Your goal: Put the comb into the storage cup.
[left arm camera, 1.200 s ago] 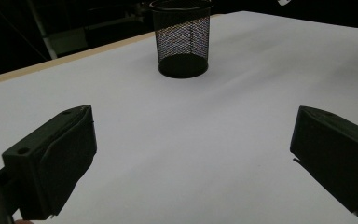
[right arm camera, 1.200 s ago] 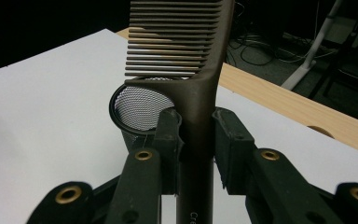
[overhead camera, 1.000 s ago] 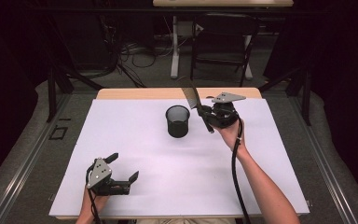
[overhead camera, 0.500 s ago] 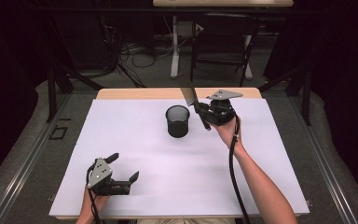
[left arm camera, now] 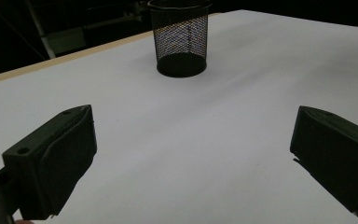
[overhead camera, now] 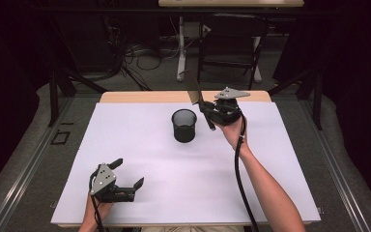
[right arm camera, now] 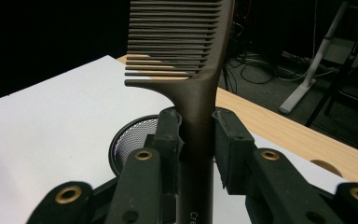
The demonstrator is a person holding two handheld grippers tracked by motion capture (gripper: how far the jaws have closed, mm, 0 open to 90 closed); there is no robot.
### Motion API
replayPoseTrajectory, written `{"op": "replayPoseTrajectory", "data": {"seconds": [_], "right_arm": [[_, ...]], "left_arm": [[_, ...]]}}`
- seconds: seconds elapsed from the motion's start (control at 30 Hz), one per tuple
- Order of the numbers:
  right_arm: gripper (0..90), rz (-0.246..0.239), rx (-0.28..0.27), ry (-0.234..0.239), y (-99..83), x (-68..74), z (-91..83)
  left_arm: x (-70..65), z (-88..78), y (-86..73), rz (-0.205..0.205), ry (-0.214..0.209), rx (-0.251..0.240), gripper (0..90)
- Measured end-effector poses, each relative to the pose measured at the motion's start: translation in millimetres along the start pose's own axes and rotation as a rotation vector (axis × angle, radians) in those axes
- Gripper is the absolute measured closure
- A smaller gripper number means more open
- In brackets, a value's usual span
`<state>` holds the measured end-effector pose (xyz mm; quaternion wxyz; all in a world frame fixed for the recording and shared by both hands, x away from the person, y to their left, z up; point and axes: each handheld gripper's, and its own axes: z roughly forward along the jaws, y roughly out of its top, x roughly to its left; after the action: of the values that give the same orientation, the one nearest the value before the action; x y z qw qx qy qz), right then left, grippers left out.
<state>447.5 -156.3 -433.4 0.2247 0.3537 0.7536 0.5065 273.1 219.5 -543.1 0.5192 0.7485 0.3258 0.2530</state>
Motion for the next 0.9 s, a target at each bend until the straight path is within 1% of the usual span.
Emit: {"op": "replayPoseTrajectory", "data": {"seconds": [0.13, 0.23, 0.37, 0.57, 0.83, 0.9], "right_arm": [[72.8, 0.004, -0.007, -0.001, 3.1, -0.6, 1.6], [72.8, 0.003, -0.015, 0.0, 5.5, -0.3, 2.5], [72.8, -0.009, -0.021, -0.001, 9.0, 0.2, 4.3], [72.8, -0.007, -0.024, 0.0, 12.5, -0.2, 7.1], [72.7, -0.007, -0.041, 0.011, 17.3, 2.3, 10.5], [72.8, -0.012, -0.039, 0.013, 17.7, 2.7, 11.8]], "left_arm": [[-0.9, 0.6, 0.3, 0.004, -0.003, 0.002, 0.5], [-1.0, 0.8, 0.1, -0.002, -0.003, 0.002, 0.5], [-0.5, 0.8, 0.1, -0.003, -0.001, 0.0, 0.5], [0.0, -0.8, 0.1, 0.0, 0.003, -0.003, 0.5], [-0.4, 0.6, 0.3, -0.003, 0.001, -0.001, 0.5], [-0.1, 0.6, 0.1, -0.006, 0.0, -0.003, 0.5]]}}
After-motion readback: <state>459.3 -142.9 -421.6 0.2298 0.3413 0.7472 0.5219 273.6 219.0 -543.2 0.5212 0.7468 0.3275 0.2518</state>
